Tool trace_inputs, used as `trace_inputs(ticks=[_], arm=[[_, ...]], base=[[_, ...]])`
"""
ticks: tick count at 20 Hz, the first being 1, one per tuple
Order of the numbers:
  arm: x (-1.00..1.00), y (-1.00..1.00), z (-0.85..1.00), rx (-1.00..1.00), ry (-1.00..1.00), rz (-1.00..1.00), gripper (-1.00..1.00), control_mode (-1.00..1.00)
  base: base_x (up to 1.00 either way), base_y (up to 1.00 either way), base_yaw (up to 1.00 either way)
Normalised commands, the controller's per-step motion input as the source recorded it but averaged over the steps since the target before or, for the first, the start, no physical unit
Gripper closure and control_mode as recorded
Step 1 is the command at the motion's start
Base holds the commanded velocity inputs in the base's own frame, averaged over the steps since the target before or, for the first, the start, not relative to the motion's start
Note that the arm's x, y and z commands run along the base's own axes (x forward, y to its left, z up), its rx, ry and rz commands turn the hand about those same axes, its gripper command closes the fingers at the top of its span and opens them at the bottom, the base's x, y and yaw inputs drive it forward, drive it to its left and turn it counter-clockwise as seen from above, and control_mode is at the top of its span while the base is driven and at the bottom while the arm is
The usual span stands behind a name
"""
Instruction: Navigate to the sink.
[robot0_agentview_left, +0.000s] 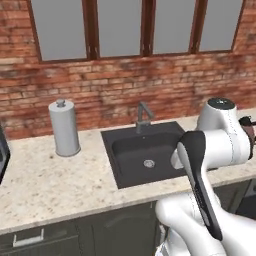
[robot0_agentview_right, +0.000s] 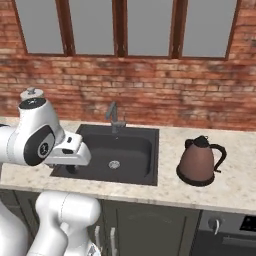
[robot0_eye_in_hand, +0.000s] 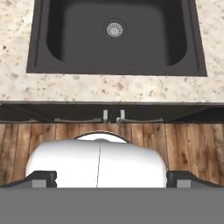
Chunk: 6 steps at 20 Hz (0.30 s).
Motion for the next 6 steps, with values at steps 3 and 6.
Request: trace_inputs(ticks=[3, 6], arm=[[0.0, 0.0, 0.0, 0.0, 0.0, 0.0, -1.0, 1.0], [0.0, 0.0, 0.0, 0.0, 0.0, 0.0, -1.0, 1.0]], base=[[0.21, -0.62, 0.24], [0.23, -0.44, 0.2]])
